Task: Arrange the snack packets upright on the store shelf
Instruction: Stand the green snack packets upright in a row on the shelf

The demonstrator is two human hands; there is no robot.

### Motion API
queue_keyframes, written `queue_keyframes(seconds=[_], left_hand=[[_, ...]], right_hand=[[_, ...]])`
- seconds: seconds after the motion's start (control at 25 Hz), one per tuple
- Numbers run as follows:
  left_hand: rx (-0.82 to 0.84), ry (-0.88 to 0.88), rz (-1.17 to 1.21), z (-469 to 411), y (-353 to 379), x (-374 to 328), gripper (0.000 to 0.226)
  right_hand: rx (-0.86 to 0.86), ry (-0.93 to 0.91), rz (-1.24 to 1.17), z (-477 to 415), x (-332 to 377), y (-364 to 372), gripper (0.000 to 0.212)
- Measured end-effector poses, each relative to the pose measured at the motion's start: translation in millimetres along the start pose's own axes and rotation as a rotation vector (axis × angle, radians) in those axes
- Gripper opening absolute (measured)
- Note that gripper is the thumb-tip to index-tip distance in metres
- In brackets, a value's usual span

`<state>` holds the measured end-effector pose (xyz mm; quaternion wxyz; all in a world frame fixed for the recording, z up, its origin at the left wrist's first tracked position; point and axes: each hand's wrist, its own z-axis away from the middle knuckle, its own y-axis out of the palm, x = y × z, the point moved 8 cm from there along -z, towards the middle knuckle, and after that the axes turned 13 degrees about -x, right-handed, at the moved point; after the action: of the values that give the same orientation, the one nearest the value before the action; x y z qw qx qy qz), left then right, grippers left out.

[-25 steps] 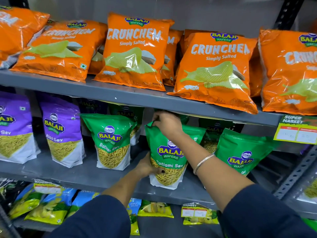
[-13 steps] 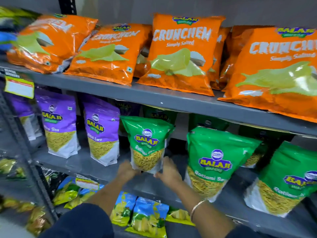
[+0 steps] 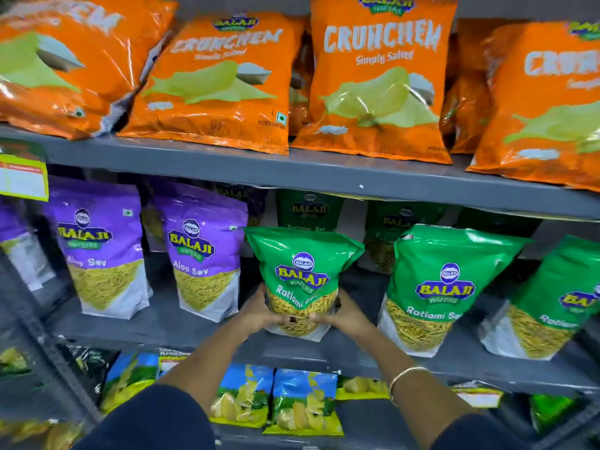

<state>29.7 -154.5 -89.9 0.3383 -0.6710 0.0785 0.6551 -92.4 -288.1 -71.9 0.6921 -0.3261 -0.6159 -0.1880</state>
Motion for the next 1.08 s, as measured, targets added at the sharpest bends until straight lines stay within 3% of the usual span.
queue_keyframes(seconds=[0.16, 0.32, 0.4, 0.52, 0.6, 0.76, 0.96, 1.08], left_hand=[[-0.035, 0.013, -0.069, 6.9, -5.0, -0.6, 0.092], [-0.047, 0.021, -0.095, 9.7, -3.0, -4.5, 0.098], [0.002, -0.005, -0.064, 7.9, -1.5, -2.2, 0.099], [0.041, -0.026, -0.075, 5.6, 2.7, 1.2, 0.095], [-0.005, -0.012, -0.097, 6.6, 4.0, 2.2, 0.094], [-0.042, 0.027, -0.104, 11.6, 14.7, 0.4, 0.091], [-0.057, 0.015, -0.129, 11.9, 19.2, -2.8, 0.089], [-0.045, 0.005, -0.16, 17.3, 20.2, -0.8, 0.089]], right_hand=[[-0.208, -0.036, -0.292, 2.2, 64.5, -35.1, 0.021], [-0.355, -0.063, -0.302, 10.3, 71.7, -48.7, 0.02], [-0.311, -0.054, -0.271, 9.5, 61.0, -42.7, 0.014], [0.023, 0.037, -0.064, 7.7, 31.3, -16.9, 0.056], [0.149, 0.08, 0.078, 14.8, 7.5, -5.1, 0.072], [0.006, 0.082, 0.13, 13.3, -17.3, -14.8, 0.081], [-0.032, 0.088, 0.204, 15.8, -20.3, -19.3, 0.081], [-0.021, 0.162, 0.421, 20.5, -21.4, -19.7, 0.072]])
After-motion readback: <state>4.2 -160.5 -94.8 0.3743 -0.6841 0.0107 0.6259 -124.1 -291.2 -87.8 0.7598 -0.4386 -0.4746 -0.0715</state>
